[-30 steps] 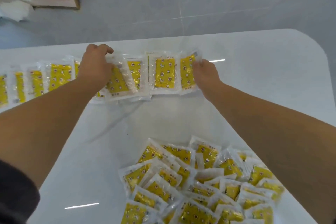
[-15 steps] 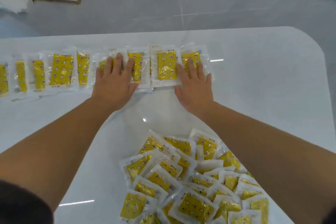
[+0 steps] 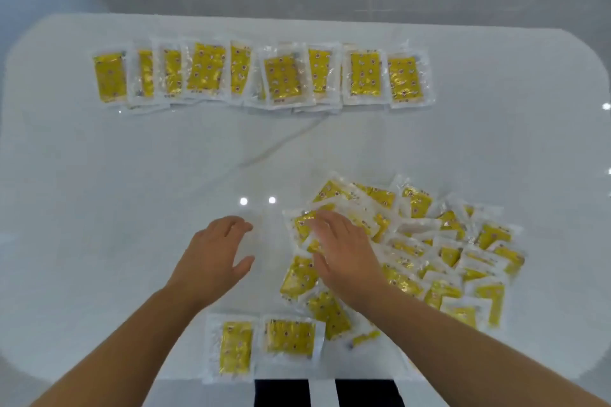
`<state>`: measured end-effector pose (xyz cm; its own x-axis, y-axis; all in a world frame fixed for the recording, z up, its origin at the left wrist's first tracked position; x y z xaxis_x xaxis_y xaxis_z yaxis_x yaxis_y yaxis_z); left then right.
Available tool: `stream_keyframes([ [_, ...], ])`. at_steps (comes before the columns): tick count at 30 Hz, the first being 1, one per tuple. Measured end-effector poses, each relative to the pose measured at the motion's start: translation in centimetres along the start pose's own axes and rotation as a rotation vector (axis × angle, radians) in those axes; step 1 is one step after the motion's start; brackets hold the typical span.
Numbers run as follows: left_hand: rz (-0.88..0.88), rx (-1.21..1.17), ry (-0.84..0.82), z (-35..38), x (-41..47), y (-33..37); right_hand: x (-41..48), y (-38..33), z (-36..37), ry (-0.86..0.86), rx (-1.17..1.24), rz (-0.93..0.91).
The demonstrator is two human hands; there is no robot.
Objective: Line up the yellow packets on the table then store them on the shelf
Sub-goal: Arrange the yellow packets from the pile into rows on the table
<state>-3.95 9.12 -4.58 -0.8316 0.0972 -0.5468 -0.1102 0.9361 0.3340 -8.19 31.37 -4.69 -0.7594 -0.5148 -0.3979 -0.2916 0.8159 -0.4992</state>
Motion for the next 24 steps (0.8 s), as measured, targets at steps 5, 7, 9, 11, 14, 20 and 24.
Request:
stream_keyframes([
  [5, 0.025, 0.077, -0.181, 3.8, -6.5, -3.1, -4.7, -4.7, 6.1, -0.087, -0.165, -0.123],
  [7, 0.014, 0.111, -0.212, 5.1, -7.9, -3.9, -6.1, -5.9, 8.3, -0.15, -0.235, -0.076],
  [9, 0.025, 0.16, -0.216, 6.2, -8.8, -4.1, -7.1, -6.7, 10.0, -0.21, -0.301, 0.007],
  [11, 0.035, 0.244, -0.238, 7.6, -9.5, -4.2, -7.9, -7.0, 11.4, -0.25, -0.374, 0.083],
  [14, 0.043, 0.353, -0.277, 9.7, -10.1, -4.0, -8.4, -7.3, 12.7, -0.238, -0.475, 0.127],
  [20, 0.162, 0.403, -0.107, 11.5, -9.3, -2.9, -7.2, -6.7, 14.4, -0.18, -0.558, 0.068],
  [24, 0.127, 0.376, -0.273, 12.0, -8.4, -3.2, -7.2, -7.1, 13.9, -0.358, -0.465, 0.066],
])
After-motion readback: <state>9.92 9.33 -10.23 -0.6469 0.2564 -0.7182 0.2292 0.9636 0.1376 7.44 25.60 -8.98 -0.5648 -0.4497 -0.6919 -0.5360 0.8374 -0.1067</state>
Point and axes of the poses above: each hand's wrist, its own x-axis towards the middle knuckle, its own z-axis out of the palm, y = z × x, the point moved 3 cm from there along x, towards the middle knuckle
